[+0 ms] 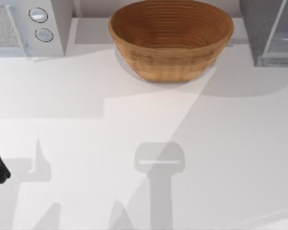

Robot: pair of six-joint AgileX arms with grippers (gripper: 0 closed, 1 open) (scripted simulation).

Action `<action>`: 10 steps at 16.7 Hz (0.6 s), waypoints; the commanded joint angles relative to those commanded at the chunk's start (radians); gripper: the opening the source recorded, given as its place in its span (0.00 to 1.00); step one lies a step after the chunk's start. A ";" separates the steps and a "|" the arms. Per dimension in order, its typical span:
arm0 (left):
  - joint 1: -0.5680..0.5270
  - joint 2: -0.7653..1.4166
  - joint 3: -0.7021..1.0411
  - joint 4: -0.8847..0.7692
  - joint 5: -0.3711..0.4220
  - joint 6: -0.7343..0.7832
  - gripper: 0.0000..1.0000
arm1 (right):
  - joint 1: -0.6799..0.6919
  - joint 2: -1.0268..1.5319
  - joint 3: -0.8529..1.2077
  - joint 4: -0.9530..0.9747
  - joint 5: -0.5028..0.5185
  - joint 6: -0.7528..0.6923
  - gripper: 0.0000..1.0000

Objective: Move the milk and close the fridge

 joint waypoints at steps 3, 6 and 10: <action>0.000 0.000 0.000 0.000 0.000 0.000 1.00 | 0.144 -0.020 -0.048 0.039 0.084 0.086 1.00; 0.000 0.000 0.000 0.000 0.000 0.000 1.00 | 0.219 -0.045 -0.093 0.082 0.187 0.186 1.00; 0.000 0.000 0.000 0.000 0.000 0.000 1.00 | 0.403 -0.084 -0.141 0.145 0.313 0.316 1.00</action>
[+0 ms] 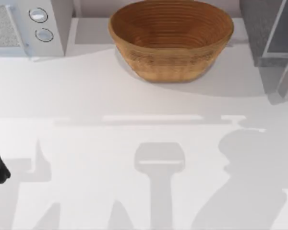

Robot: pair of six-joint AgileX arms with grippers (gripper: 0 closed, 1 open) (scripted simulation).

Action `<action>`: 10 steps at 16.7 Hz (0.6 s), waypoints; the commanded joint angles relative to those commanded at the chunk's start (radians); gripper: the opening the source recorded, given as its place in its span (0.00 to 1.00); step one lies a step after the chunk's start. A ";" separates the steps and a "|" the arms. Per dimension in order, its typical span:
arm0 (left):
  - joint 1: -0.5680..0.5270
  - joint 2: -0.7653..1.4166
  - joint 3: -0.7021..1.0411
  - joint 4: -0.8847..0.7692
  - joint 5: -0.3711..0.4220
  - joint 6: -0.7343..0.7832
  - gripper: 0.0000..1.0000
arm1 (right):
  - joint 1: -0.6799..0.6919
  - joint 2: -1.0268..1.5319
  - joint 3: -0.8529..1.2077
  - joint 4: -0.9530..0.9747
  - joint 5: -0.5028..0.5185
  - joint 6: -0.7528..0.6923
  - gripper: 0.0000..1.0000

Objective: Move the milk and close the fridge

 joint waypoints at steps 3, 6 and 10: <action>0.000 0.000 0.000 0.000 0.000 0.000 1.00 | 0.173 -0.029 -0.051 0.052 0.114 0.104 1.00; 0.000 0.000 0.000 0.000 0.000 0.000 1.00 | 0.261 -0.055 -0.099 0.096 0.202 0.169 1.00; 0.000 0.000 0.000 0.000 0.000 0.000 1.00 | 0.271 -0.058 -0.107 0.103 0.215 0.178 1.00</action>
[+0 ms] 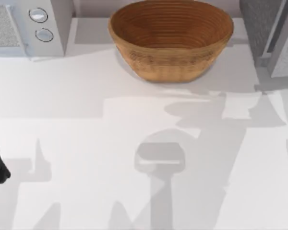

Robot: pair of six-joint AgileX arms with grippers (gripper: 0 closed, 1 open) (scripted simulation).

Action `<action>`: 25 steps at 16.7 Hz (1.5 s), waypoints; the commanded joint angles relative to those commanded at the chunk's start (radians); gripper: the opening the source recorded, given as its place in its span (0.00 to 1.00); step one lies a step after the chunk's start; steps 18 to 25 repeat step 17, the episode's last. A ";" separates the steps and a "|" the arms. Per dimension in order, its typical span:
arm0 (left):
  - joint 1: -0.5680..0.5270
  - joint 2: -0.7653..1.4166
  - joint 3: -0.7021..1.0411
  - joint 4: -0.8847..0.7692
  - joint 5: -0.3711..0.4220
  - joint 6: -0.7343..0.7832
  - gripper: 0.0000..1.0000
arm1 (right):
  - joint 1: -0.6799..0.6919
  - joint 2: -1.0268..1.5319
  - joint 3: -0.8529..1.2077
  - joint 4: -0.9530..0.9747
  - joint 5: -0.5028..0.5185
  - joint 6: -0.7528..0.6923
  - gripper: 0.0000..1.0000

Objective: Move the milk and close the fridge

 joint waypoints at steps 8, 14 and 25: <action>0.000 0.000 0.000 0.000 0.000 0.000 1.00 | -0.008 0.139 0.179 -0.029 0.004 -0.004 1.00; 0.000 0.000 0.000 0.000 0.000 0.000 1.00 | -0.009 0.329 0.408 -0.084 0.010 -0.002 1.00; 0.000 0.000 0.000 0.000 0.000 0.000 1.00 | -0.010 0.362 0.446 -0.095 0.012 -0.001 1.00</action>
